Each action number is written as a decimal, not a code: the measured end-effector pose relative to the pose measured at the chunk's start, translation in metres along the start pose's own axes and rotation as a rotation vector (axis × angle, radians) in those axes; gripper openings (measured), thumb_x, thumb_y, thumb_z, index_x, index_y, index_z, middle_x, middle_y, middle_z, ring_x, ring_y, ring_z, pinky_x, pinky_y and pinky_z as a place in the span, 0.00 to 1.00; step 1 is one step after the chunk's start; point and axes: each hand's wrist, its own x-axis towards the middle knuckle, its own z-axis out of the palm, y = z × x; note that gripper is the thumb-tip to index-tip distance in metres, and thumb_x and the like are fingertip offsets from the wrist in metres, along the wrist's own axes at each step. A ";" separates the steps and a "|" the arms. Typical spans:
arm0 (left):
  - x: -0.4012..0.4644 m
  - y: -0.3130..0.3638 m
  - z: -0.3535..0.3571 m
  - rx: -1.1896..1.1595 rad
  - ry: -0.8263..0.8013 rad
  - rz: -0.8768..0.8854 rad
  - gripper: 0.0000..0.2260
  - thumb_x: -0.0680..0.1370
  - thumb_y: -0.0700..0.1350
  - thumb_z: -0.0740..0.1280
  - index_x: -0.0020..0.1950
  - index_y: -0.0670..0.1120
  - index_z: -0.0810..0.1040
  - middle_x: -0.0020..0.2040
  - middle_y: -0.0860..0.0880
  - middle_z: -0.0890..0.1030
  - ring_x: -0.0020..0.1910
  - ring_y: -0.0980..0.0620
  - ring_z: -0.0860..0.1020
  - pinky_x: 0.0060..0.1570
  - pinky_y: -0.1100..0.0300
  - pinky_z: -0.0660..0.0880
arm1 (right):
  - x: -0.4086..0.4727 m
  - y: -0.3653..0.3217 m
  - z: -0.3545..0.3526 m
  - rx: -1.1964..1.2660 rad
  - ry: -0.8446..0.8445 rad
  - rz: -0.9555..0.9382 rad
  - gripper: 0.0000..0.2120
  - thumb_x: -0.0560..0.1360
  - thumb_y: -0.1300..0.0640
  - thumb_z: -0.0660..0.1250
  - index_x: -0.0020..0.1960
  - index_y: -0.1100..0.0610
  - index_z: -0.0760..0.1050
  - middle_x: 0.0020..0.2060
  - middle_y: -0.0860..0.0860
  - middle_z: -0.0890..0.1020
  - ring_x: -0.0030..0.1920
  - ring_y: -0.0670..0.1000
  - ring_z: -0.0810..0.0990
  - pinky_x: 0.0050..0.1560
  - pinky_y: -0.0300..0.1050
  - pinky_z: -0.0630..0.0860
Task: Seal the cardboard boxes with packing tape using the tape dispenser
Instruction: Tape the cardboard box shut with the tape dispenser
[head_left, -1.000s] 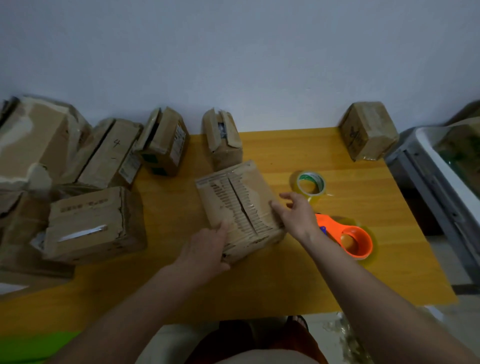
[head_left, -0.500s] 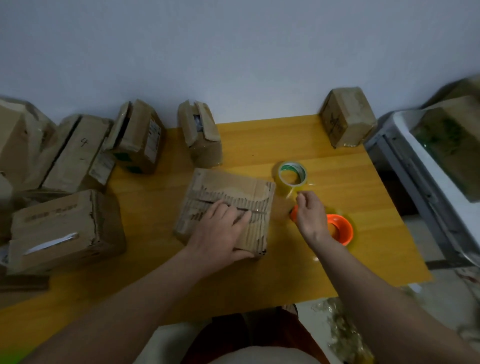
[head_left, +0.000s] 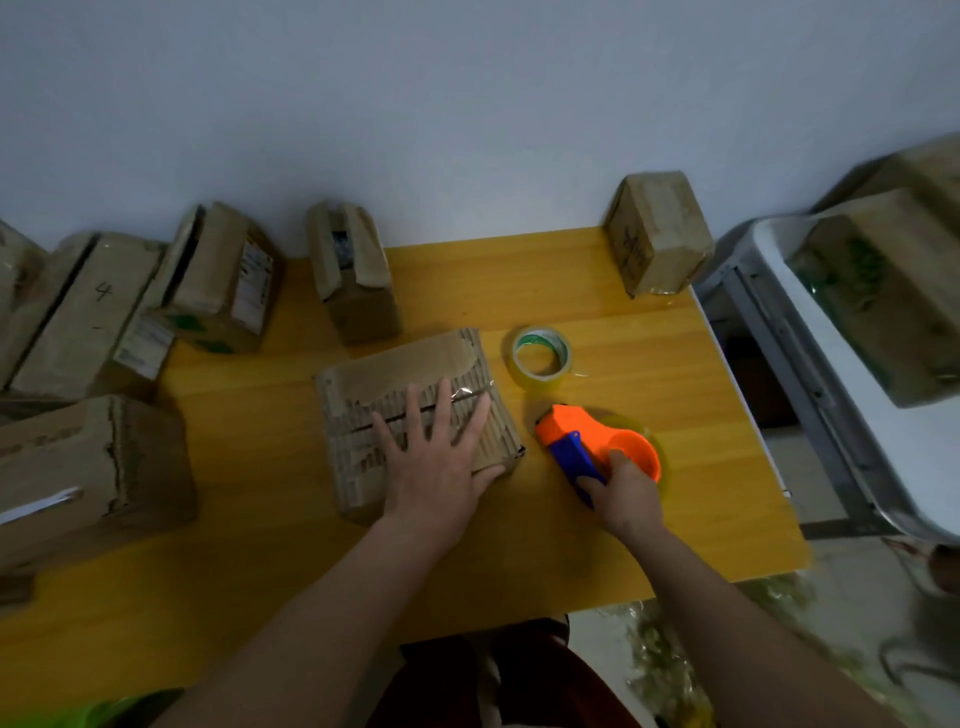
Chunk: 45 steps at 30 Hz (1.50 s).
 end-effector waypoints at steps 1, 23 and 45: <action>0.001 0.003 -0.003 -0.003 -0.016 -0.032 0.33 0.77 0.69 0.44 0.75 0.60 0.31 0.78 0.45 0.34 0.76 0.35 0.35 0.69 0.29 0.40 | -0.001 0.002 -0.010 0.130 -0.039 -0.033 0.11 0.75 0.55 0.70 0.46 0.61 0.70 0.41 0.58 0.77 0.42 0.59 0.76 0.41 0.51 0.70; 0.035 0.036 -0.082 -1.346 -0.035 -0.241 0.10 0.77 0.41 0.70 0.52 0.35 0.82 0.38 0.48 0.80 0.34 0.61 0.76 0.31 0.74 0.71 | -0.034 -0.009 -0.115 0.759 -0.646 -0.382 0.14 0.73 0.55 0.68 0.51 0.66 0.78 0.42 0.55 0.83 0.41 0.53 0.81 0.43 0.44 0.76; 0.063 -0.029 -0.096 -1.629 -0.046 -0.359 0.08 0.81 0.41 0.63 0.48 0.42 0.81 0.40 0.49 0.77 0.32 0.58 0.73 0.35 0.65 0.73 | -0.072 -0.023 -0.099 0.859 -0.540 -0.455 0.32 0.64 0.43 0.74 0.51 0.70 0.74 0.39 0.59 0.79 0.38 0.54 0.78 0.40 0.45 0.72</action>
